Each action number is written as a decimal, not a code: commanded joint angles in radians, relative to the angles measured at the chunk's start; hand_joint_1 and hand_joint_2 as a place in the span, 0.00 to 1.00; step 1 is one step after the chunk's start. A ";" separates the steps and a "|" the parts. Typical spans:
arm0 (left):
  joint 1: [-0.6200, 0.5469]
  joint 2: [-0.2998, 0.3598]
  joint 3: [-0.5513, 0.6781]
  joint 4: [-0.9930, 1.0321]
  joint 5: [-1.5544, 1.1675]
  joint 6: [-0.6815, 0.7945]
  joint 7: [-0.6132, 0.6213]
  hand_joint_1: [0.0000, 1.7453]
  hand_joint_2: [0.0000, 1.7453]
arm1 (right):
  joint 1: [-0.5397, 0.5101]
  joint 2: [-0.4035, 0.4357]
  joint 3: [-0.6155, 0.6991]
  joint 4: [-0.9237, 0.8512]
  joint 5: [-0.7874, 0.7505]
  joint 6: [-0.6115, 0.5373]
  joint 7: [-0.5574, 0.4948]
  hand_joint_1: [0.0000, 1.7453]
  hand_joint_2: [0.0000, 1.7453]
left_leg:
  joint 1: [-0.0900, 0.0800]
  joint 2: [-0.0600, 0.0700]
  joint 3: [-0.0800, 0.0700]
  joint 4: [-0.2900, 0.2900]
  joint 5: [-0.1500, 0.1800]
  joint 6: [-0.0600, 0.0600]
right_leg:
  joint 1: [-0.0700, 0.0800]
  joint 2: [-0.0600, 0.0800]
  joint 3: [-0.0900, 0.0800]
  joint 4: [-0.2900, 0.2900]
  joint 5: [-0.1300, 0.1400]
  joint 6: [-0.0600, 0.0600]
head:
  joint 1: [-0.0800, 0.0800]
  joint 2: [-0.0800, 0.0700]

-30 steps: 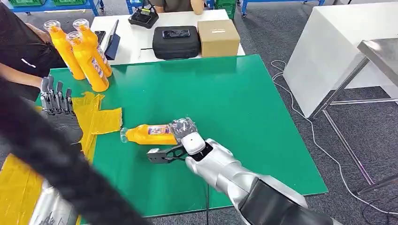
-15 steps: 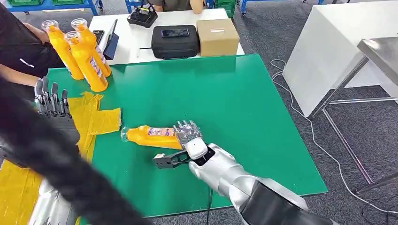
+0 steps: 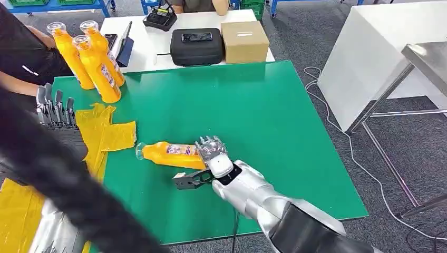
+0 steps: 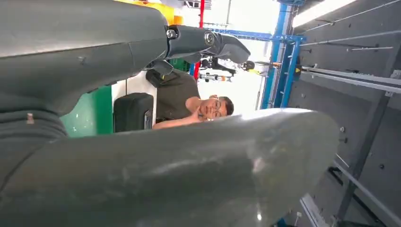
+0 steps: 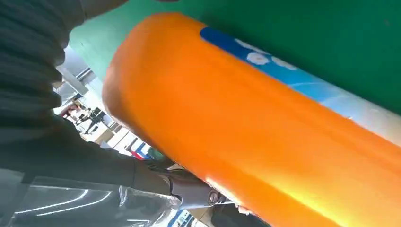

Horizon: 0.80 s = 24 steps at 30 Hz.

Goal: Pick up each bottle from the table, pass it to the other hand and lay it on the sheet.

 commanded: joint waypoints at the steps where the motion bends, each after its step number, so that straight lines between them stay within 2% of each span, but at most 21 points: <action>1: -0.027 -0.015 0.020 0.048 -0.003 -0.006 0.005 0.00 0.00 | 0.024 -0.018 -0.004 0.070 -0.020 0.051 -0.012 0.00 1.00 | 0.001 -0.003 -0.002 -0.001 0.002 -0.001 | 0.001 -0.004 -0.001 -0.002 0.001 0.000 | 0.000 0.000; 5: -0.041 -0.016 0.022 0.055 -0.005 -0.007 0.006 0.00 0.00 | 0.044 -0.026 -0.024 0.080 -0.040 0.096 -0.015 0.01 1.00 | 0.001 -0.003 -0.001 -0.001 0.001 -0.001 | 0.001 -0.004 0.000 -0.002 0.001 0.000 | 0.000 0.000; 6: -0.048 -0.017 0.025 0.055 -0.003 -0.007 0.007 0.00 0.00 | 0.054 -0.029 -0.029 0.081 -0.045 0.103 -0.013 0.94 1.00 | 0.001 -0.002 0.000 -0.001 0.001 -0.001 | 0.001 -0.003 0.001 -0.001 0.000 0.000 | 0.000 0.000; 7: -0.054 -0.018 0.027 0.055 -0.001 -0.007 0.008 0.00 0.00 | 0.060 -0.032 -0.031 0.082 -0.046 0.102 -0.013 1.00 1.00 | 0.001 -0.004 -0.001 -0.002 0.002 -0.001 | 0.001 -0.005 0.001 -0.003 0.001 0.000 | 0.000 0.000; 24: -0.033 -0.019 0.042 0.048 0.010 -0.023 0.008 0.00 0.00 | 0.104 -0.060 -0.059 0.069 -0.067 0.057 -0.025 1.00 1.00 | 0.001 -0.004 0.006 -0.003 0.002 -0.001 | 0.001 -0.003 0.007 -0.005 0.002 0.000 | 0.000 0.000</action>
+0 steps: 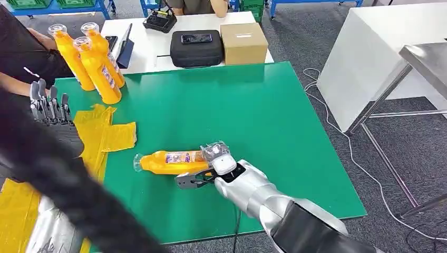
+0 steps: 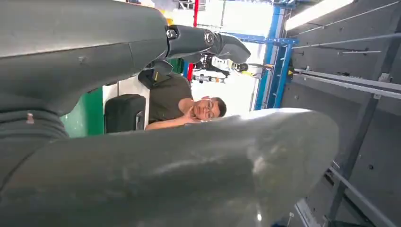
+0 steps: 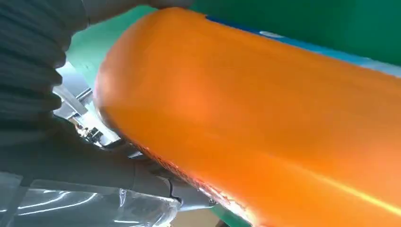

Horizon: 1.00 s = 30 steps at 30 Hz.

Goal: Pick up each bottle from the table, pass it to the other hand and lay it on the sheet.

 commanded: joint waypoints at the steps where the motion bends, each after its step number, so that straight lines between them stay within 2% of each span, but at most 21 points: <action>1: -0.006 -0.009 0.021 0.040 0.005 -0.017 0.000 0.00 0.00 | 0.099 -0.043 -0.035 0.058 -0.021 -0.012 -0.017 1.00 1.00 | 0.001 -0.004 -0.001 -0.002 0.002 -0.001 | 0.001 -0.005 0.001 -0.004 0.001 0.000 | 0.000 0.000; 5: 0.006 -0.003 0.023 0.037 0.004 -0.020 -0.001 0.00 0.00 | 0.099 -0.049 -0.041 0.053 -0.025 -0.020 -0.019 1.00 1.00 | 0.001 -0.003 -0.001 -0.002 0.002 -0.001 | 0.001 -0.004 0.001 -0.002 0.001 0.000 | 0.000 0.000; 10: 0.048 0.017 0.036 0.036 -0.012 -0.021 0.011 0.00 0.00 | 0.079 -0.059 -0.094 0.023 -0.066 -0.084 -0.040 1.00 1.00 | 0.001 -0.002 -0.002 -0.003 0.003 -0.001 | 0.001 -0.004 -0.001 -0.003 0.002 0.000 | 0.000 0.000; 14: 0.051 0.020 0.041 0.037 -0.011 -0.022 0.010 0.00 0.00 | 0.070 -0.058 -0.094 0.021 -0.065 -0.082 -0.039 1.00 1.00 | 0.000 -0.001 -0.001 -0.001 0.001 -0.001 | 0.000 -0.002 0.000 -0.001 0.001 0.000 | 0.000 0.000; 16: 0.050 0.018 0.057 0.044 -0.008 -0.005 0.039 0.00 0.00 | 0.067 -0.060 -0.126 0.001 -0.092 -0.122 -0.048 1.00 1.00 | 0.001 -0.002 -0.003 -0.001 0.002 -0.001 | 0.001 -0.003 -0.002 -0.002 0.002 0.000 | 0.000 0.000; 21: 0.090 0.033 0.114 0.036 -0.001 0.006 0.059 0.00 0.00 | 0.023 -0.110 -0.235 -0.153 -0.177 -0.217 -0.090 1.00 1.00 | 0.000 0.001 -0.005 0.000 0.002 -0.001 | 0.000 0.000 -0.005 0.000 0.003 0.000 | 0.000 0.000; 26: 0.130 0.018 0.146 -0.005 -0.005 0.010 0.070 0.00 0.00 | 0.029 -0.167 -0.262 -0.269 -0.202 -0.206 -0.101 1.00 1.00 | 0.000 -0.001 -0.010 0.001 0.001 0.000 | 0.000 -0.002 -0.008 0.001 0.001 0.001 | 0.000 0.000; 30: 0.143 0.026 0.143 -0.003 -0.011 0.010 0.070 0.00 0.00 | 0.051 -0.177 -0.267 -0.294 -0.221 -0.209 -0.117 1.00 1.00 | 0.000 -0.001 -0.012 0.000 0.001 0.000 | -0.001 -0.002 -0.010 0.000 0.001 0.001 | 0.000 0.000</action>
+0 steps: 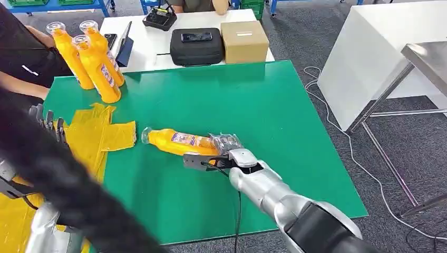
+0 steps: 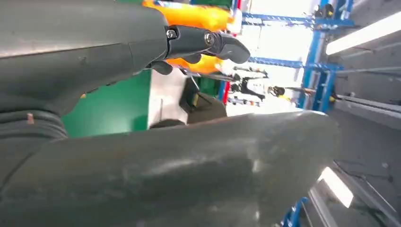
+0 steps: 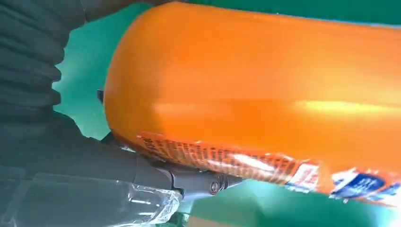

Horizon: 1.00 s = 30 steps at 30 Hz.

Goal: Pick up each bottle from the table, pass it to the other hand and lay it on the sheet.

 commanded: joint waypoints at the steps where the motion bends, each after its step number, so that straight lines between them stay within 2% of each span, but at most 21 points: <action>1: 0.024 0.006 0.043 0.006 -0.007 0.002 0.008 0.00 0.00 | 0.008 -0.074 -0.058 -0.129 -0.027 -0.004 -0.023 1.00 1.00 | 0.000 -0.001 -0.003 0.000 0.000 0.000 | 0.000 -0.002 -0.003 0.000 0.000 0.000 | 0.000 0.000; 8: 0.032 0.005 0.038 0.010 -0.002 0.005 0.008 0.00 0.00 | 0.017 -0.061 -0.061 -0.132 -0.029 -0.026 -0.027 1.00 1.00 | 0.001 -0.001 -0.008 0.000 0.000 -0.002 | 0.000 -0.003 -0.007 0.000 -0.001 0.000 | 0.000 0.000; 12: 0.046 -0.004 0.026 0.026 0.040 -0.026 0.070 0.00 0.00 | 0.029 -0.055 -0.059 -0.186 -0.015 -0.084 -0.025 1.00 1.00 | 0.000 0.001 -0.008 0.000 -0.001 -0.001 | 0.000 -0.001 -0.008 0.000 0.000 0.000 | 0.000 0.000; 13: 0.042 -0.005 0.031 0.052 0.070 -0.040 0.093 0.00 1.00 | 0.041 -0.051 -0.060 -0.230 -0.013 -0.110 -0.029 1.00 1.00 | 0.000 0.000 -0.009 0.000 0.000 -0.001 | 0.000 0.000 -0.009 0.000 0.000 0.000 | 0.000 0.000; 20: 0.036 -0.001 0.035 0.070 0.077 -0.049 0.089 0.00 1.00 | 0.045 -0.048 -0.055 -0.256 -0.008 -0.107 -0.013 1.00 1.00 | 0.000 -0.001 -0.009 0.000 0.000 -0.001 | 0.000 -0.002 -0.008 0.000 -0.001 0.000 | 0.000 0.000; 26: 0.048 -0.012 0.060 0.091 0.127 -0.067 0.121 0.00 1.00 | 0.096 -0.037 -0.026 -0.434 0.009 -0.123 -0.008 1.00 1.00 | 0.000 0.001 -0.009 -0.001 0.000 -0.001 | 0.000 0.000 -0.009 0.000 0.000 0.000 | 0.000 0.000; 30: 0.049 -0.014 0.059 0.087 0.127 -0.067 0.121 0.00 1.00 | 0.100 -0.037 -0.025 -0.442 0.011 -0.126 -0.003 1.00 1.00 | 0.000 0.001 -0.009 0.000 0.000 -0.001 | 0.000 0.000 -0.009 0.000 0.000 0.000 | 0.000 0.000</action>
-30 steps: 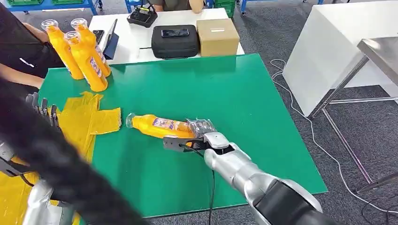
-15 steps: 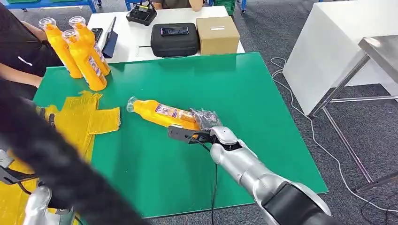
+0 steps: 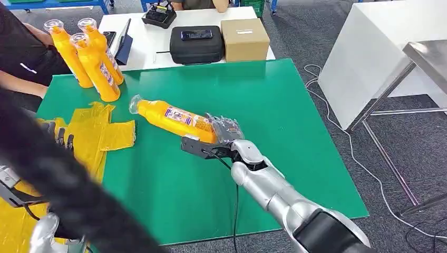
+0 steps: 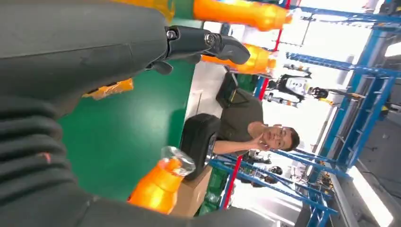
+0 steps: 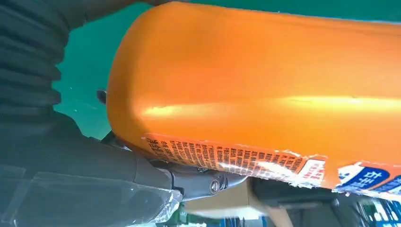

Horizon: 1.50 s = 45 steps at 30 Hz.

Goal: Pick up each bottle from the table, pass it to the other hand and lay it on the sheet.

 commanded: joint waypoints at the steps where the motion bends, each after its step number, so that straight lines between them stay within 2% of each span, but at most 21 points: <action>1: -0.012 -0.015 0.033 0.074 0.026 -0.014 0.017 0.00 1.00 | 0.019 0.006 0.024 -0.171 0.012 -0.005 0.016 1.00 1.00 | 0.000 0.001 0.000 0.000 0.000 -0.001 | 0.000 0.000 0.000 0.000 0.000 0.000 | 0.000 0.000; 8: -0.032 -0.042 0.012 0.089 0.071 -0.041 0.074 0.00 1.00 | 0.067 0.012 0.089 -0.299 0.023 -0.016 0.035 1.00 1.00 | 0.000 -0.001 -0.001 0.000 0.000 -0.001 | 0.000 -0.001 -0.001 0.000 0.000 0.000 | 0.000 0.000; 18: -0.034 -0.046 0.005 0.088 0.099 -0.070 0.102 0.00 1.00 | 0.084 0.006 0.107 -0.358 0.027 -0.028 0.046 1.00 1.00 | 0.000 -0.001 0.000 0.000 0.000 -0.001 | 0.000 -0.002 0.000 0.000 0.000 0.000 | 0.000 0.000; 23: -0.044 -0.053 -0.043 0.132 0.278 -0.223 0.234 0.00 1.00 | 0.102 0.019 0.147 -0.370 0.056 -0.019 0.084 1.00 1.00 | 0.000 -0.001 0.000 0.000 0.000 -0.001 | 0.000 -0.003 0.000 0.000 -0.001 0.000 | 0.000 0.000; 28: -0.072 -0.066 -0.080 0.179 0.369 -0.296 0.301 0.00 1.00 | 0.131 0.043 0.167 -0.371 0.083 -0.013 0.109 1.00 1.00 | 0.000 -0.002 0.001 -0.001 0.000 -0.001 | 0.001 -0.004 0.001 -0.001 -0.001 0.000 | 0.000 0.000; 33: -0.039 -0.078 -0.130 0.129 0.454 -0.361 0.373 0.00 1.00 | 0.143 0.057 0.163 -0.378 0.116 0.012 0.126 1.00 1.00 | 0.000 -0.001 0.001 -0.001 0.000 -0.001 | 0.000 -0.003 0.001 -0.001 -0.001 0.000 | 0.000 0.000; 45: -0.016 -0.097 -0.168 0.005 0.355 -0.260 0.333 0.00 1.00 | 0.179 0.090 0.200 -0.367 0.158 0.036 0.156 1.00 1.00 | 0.001 0.000 0.000 0.000 -0.001 -0.001 | 0.001 -0.002 0.000 -0.001 -0.001 0.000 | 0.000 0.000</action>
